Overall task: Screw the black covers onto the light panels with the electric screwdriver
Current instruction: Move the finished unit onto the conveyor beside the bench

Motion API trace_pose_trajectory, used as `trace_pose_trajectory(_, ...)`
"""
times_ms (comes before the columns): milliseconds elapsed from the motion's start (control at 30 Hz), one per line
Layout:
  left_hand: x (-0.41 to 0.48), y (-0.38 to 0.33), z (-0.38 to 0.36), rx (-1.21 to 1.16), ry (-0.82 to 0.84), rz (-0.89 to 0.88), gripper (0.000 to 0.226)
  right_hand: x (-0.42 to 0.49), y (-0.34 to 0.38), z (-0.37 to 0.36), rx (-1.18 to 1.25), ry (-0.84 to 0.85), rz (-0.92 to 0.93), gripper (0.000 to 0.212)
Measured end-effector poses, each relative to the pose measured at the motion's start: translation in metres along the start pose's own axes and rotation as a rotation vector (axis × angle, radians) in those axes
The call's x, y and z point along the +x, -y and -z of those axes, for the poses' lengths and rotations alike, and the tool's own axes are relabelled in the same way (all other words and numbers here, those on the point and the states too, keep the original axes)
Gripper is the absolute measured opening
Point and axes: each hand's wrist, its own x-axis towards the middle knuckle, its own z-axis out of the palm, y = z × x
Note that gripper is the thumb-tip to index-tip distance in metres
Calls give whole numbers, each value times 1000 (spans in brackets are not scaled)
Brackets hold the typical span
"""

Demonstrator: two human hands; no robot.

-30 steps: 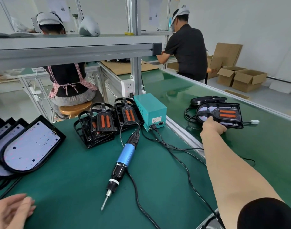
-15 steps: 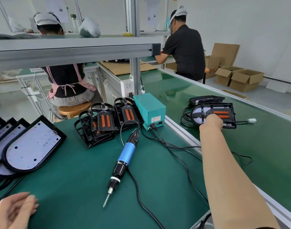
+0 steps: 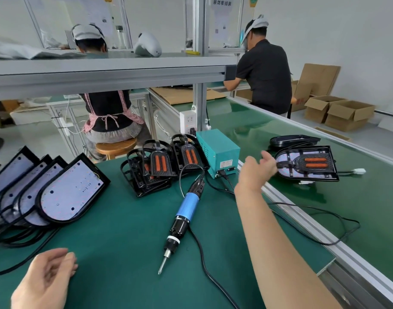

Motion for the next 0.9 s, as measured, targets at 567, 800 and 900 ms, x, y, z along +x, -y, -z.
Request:
trace_pose_trajectory(567, -21, -13, 2, 85, -84, -138, 22, -52, -49, -128, -1388, 702, 636, 26)
trace_pose_trajectory(800, -24, -17, 5, 138, -46, -142, 21, -43, -44, -125, -910, 607, 345, 14)
trace_pose_trajectory(900, -25, -19, 6, 136, -41, -134, 22, -42, -30, -121, -617, 558, 240, 18)
